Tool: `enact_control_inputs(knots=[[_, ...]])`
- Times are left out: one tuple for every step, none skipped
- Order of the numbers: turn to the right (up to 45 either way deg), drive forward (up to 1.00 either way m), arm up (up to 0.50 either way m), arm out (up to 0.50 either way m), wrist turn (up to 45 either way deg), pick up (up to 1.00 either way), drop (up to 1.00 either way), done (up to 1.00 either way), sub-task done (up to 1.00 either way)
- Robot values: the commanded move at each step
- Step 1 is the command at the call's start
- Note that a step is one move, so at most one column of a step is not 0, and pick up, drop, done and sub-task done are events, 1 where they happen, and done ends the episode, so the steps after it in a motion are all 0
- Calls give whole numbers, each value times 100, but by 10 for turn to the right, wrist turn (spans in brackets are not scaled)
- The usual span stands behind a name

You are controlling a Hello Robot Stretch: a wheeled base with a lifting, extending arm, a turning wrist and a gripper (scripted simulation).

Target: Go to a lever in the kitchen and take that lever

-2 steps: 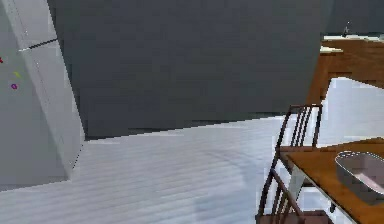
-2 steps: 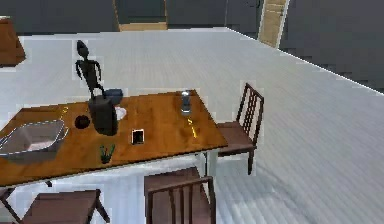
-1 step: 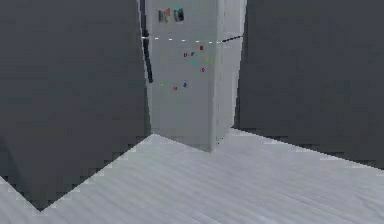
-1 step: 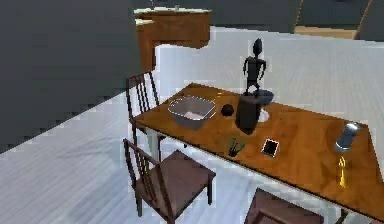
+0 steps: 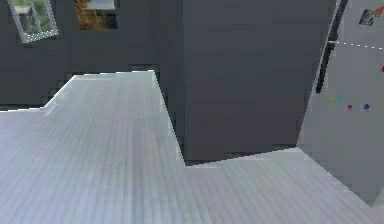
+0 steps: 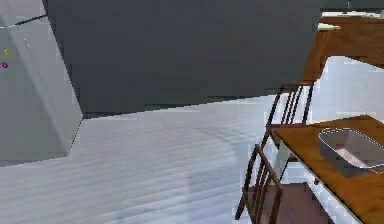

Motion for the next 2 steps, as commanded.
enact_control_inputs(knots=[[-120,0,0,0,0,0,0,0,0],[0,10,0,0,0,0,0,0,0]])
